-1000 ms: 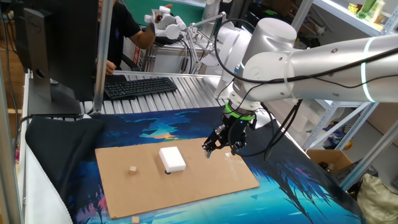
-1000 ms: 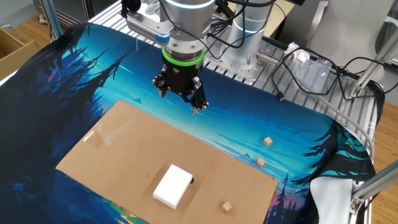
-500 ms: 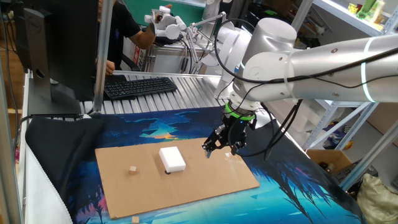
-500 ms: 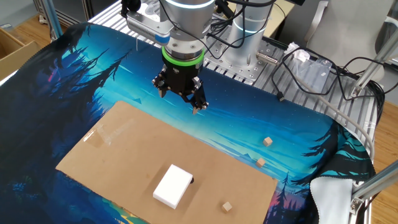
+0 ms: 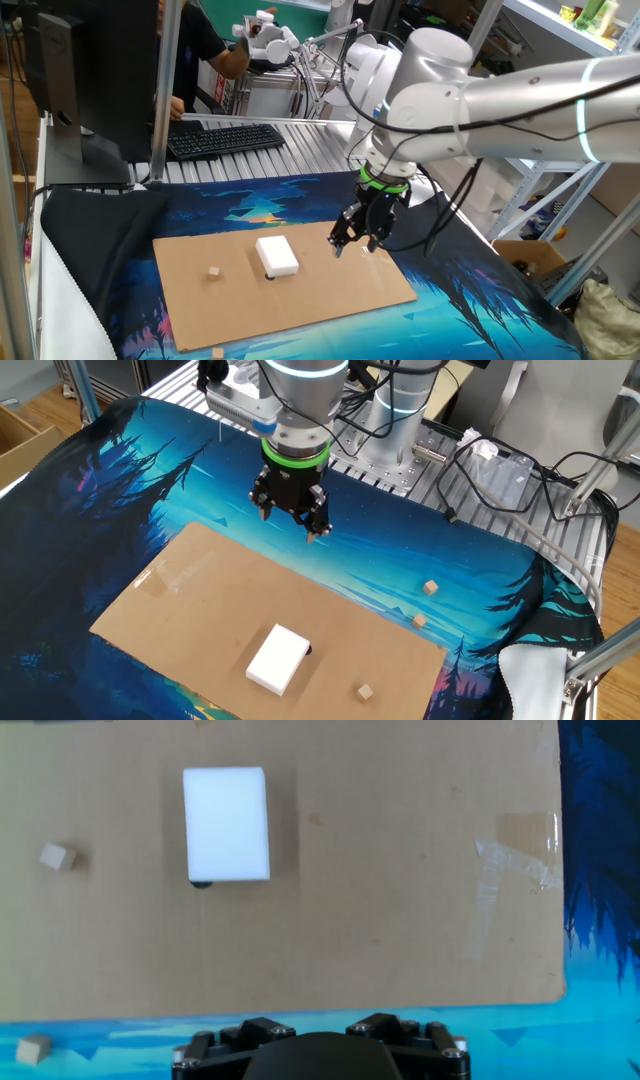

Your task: Clean the tabletop with a sponge

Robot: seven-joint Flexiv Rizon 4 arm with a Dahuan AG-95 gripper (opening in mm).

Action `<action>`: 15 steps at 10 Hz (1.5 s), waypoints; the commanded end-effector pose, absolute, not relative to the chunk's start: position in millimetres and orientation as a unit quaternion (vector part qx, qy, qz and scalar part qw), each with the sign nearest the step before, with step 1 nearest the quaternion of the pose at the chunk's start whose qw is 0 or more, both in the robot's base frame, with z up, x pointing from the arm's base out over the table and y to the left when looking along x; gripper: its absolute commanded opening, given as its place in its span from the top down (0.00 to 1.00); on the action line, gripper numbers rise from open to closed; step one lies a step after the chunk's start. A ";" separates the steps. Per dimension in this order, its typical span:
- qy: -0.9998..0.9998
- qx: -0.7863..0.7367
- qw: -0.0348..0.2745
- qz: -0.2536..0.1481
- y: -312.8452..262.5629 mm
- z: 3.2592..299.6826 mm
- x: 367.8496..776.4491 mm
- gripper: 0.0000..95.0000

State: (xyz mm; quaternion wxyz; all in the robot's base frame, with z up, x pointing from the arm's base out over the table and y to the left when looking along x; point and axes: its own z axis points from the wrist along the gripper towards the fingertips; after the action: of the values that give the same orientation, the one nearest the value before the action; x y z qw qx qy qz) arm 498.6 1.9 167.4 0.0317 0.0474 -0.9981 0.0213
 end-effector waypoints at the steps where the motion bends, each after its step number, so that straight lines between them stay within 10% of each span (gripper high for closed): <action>1: -0.997 0.061 0.041 0.029 1.4 167.0 496.1 1.00; 15: -0.998 0.054 0.036 0.019 9.1 153.0 500.4 1.00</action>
State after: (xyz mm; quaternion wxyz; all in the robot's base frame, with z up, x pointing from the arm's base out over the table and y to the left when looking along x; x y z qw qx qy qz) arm 501.4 9.9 151.6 0.0362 0.0535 -0.9977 0.0188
